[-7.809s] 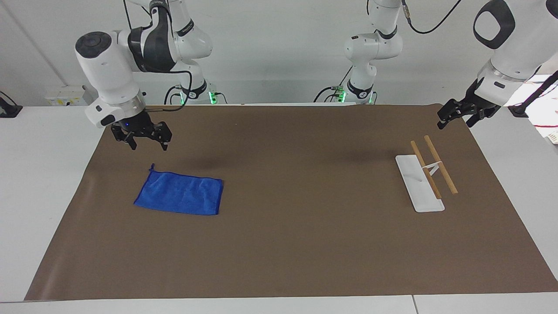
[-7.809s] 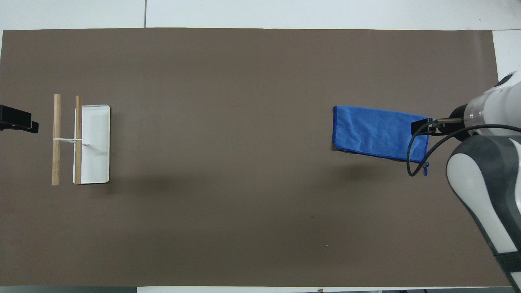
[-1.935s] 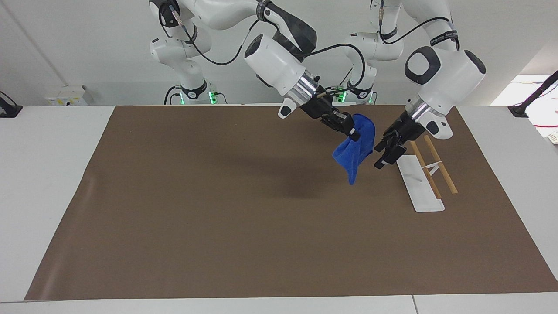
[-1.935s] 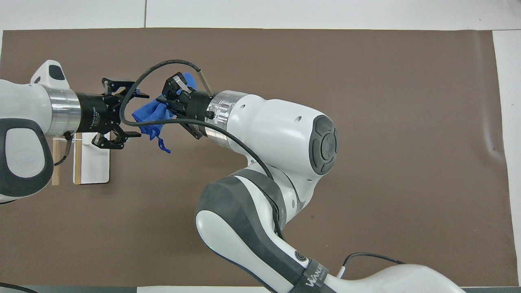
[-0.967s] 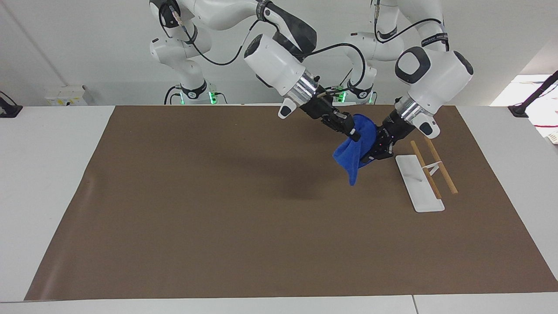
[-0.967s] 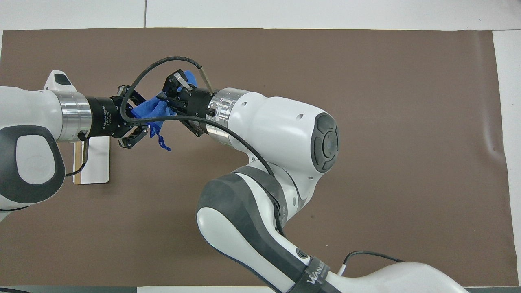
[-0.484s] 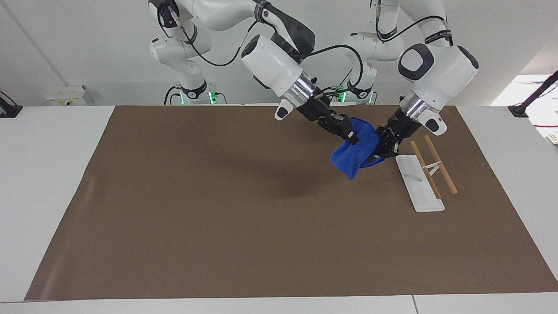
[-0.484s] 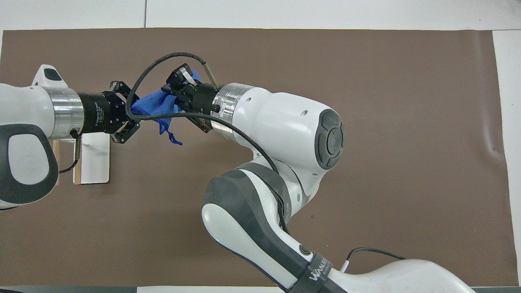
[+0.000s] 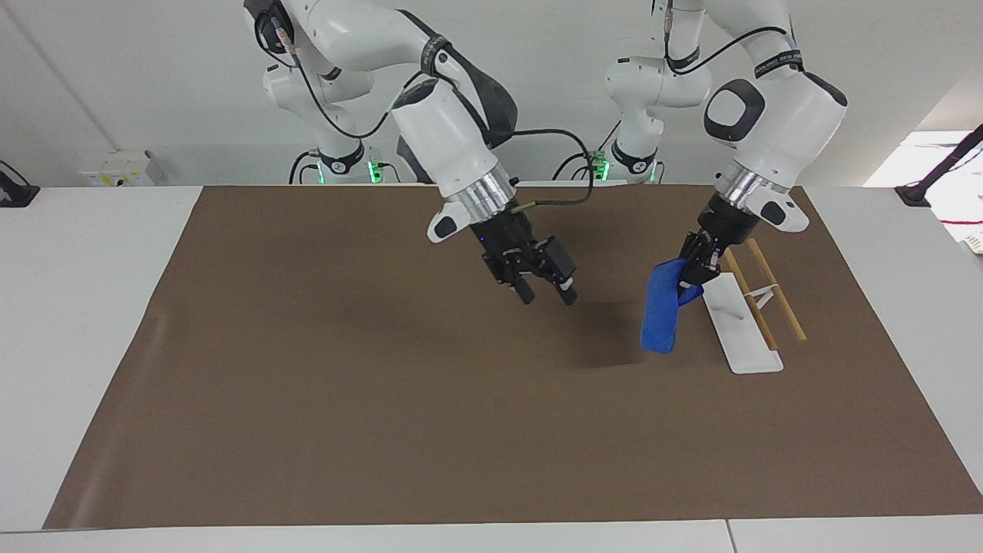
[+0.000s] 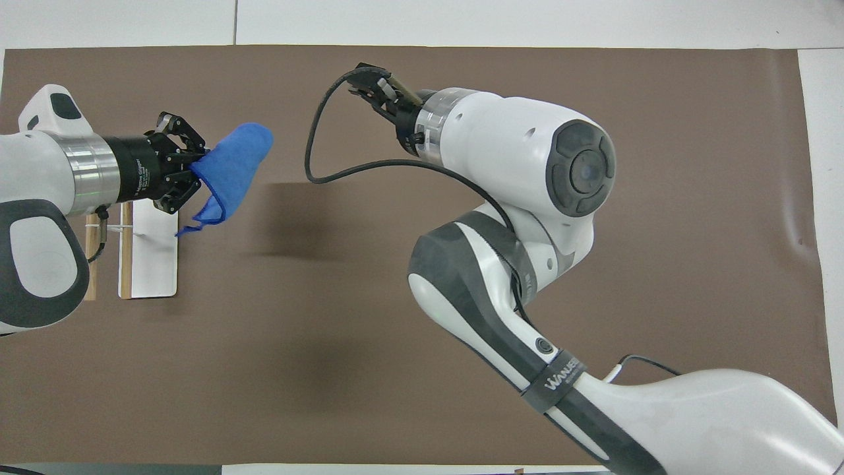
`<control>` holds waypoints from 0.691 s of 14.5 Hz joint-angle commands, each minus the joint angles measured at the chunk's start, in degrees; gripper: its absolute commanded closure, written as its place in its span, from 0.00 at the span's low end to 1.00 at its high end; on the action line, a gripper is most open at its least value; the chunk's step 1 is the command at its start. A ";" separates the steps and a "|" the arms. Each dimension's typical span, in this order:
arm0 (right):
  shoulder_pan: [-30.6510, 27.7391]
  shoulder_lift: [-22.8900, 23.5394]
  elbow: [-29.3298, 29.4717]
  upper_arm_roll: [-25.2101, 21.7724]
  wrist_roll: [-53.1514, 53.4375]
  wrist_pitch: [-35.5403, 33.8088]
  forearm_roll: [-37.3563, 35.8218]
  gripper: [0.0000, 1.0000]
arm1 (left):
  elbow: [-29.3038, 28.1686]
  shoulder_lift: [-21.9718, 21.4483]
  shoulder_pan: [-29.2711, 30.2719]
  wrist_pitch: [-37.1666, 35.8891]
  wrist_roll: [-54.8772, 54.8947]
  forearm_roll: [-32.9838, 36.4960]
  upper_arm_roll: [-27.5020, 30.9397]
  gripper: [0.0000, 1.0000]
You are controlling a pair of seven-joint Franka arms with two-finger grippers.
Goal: Right arm passes towel to left arm to hang
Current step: 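Open the right gripper and withdraw it while the left gripper holds the towel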
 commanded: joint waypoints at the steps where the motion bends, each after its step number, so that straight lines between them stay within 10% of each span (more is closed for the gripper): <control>1: -4.75 -2.08 -2.35 0.64 -9.32 -5.75 -5.36 0.00 | 0.13 0.17 3.54 0.43 7.74 3.80 0.22 1.00; 10: -16.18 -4.97 -1.65 0.64 -33.16 -27.53 -10.00 0.00 | -1.98 -1.23 17.43 -0.19 9.79 5.57 0.22 1.00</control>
